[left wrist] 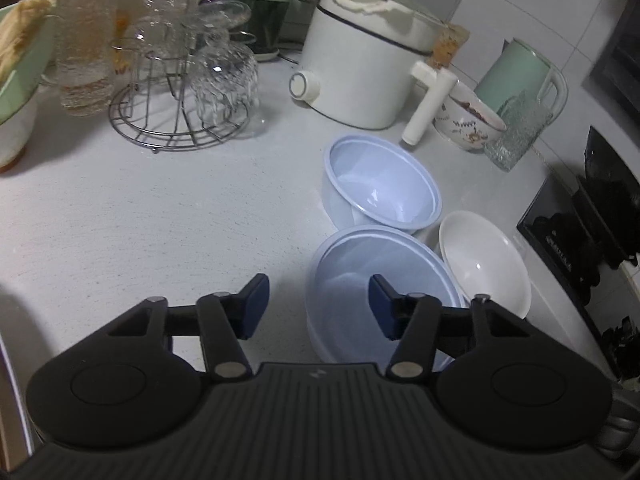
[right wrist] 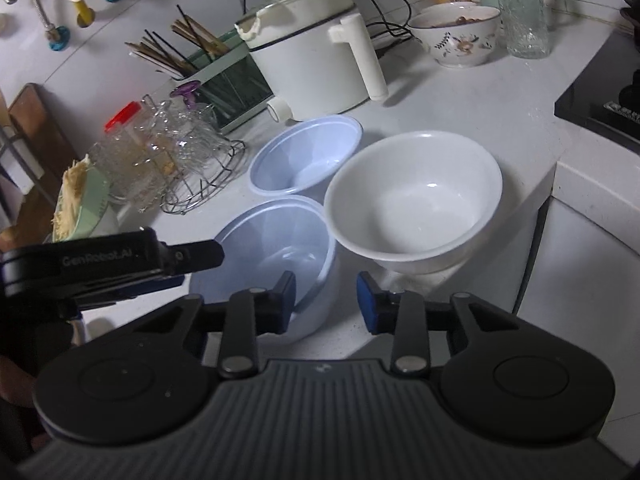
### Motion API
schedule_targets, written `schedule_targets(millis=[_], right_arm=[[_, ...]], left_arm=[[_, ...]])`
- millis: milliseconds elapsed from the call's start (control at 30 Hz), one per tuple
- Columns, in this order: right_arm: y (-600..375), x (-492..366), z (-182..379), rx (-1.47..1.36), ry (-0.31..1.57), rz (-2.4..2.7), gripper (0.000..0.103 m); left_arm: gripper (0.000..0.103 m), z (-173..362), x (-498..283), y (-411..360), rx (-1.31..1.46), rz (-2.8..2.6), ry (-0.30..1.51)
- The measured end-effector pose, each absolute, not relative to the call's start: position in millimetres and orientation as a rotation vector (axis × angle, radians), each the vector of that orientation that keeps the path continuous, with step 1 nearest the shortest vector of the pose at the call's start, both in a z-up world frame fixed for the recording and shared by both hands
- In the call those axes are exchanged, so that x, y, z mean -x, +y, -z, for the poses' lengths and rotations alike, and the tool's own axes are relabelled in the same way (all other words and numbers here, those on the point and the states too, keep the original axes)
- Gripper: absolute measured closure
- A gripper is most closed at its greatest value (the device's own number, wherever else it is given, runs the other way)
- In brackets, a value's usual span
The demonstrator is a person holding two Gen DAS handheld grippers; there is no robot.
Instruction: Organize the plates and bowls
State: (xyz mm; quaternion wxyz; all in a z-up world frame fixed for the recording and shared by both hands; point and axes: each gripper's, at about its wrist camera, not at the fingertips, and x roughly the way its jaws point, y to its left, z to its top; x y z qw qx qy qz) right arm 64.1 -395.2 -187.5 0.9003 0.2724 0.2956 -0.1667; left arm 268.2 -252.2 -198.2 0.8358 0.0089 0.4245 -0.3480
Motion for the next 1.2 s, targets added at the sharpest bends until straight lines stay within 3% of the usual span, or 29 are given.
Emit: schedule_targets(millis=[167, 667, 1200], right_arm=[[-394, -70, 190, -0.560, 0.604, 0.317, 0.081], [-372, -99, 177, -0.546, 0.596, 0.177, 0.082], [-334, -133, 181, -0.419, 0.637, 0.082, 0.082]], left_arm=[[0.065, 206, -272, -256, -0.014, 0.752, 0.939], [0.066, 187, -288, -215, -0.028, 0.636, 0.956], [0.065, 202, -309, -190, -0.014, 0.463, 1.071]])
